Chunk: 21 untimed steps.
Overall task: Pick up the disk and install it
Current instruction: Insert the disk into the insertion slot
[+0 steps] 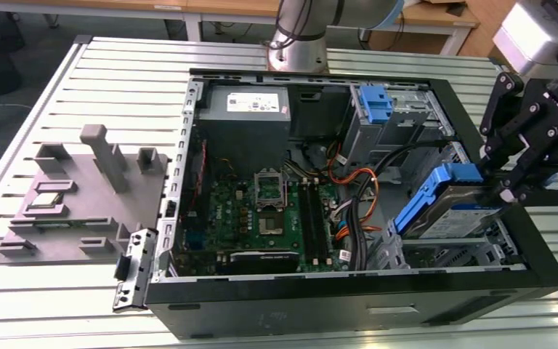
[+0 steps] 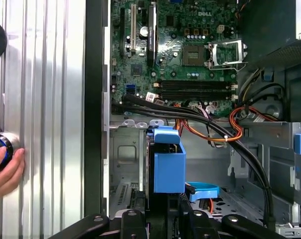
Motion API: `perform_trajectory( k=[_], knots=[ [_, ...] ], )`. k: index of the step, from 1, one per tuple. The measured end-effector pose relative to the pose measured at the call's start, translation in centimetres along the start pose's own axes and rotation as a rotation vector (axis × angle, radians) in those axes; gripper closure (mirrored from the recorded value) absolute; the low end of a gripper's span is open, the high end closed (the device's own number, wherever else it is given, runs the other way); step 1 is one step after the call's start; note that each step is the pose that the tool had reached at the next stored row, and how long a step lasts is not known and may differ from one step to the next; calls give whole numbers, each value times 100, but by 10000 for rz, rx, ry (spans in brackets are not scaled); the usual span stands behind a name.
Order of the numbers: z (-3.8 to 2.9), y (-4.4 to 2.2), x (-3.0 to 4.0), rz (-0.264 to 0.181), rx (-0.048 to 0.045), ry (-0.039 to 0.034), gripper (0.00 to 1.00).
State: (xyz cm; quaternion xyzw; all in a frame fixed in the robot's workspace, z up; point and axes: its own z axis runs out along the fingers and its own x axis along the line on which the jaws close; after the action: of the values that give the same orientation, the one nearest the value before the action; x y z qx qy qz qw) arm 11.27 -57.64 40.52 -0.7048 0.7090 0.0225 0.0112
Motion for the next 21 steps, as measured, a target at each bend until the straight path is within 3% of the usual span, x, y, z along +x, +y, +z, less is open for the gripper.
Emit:
perform_trajectory(
  k=[11, 21],
  knots=[
    [201, -3, 9, -1, 6, 2, 65],
    [203, -3, 9, -1, 7, 5, 65]
  ],
)
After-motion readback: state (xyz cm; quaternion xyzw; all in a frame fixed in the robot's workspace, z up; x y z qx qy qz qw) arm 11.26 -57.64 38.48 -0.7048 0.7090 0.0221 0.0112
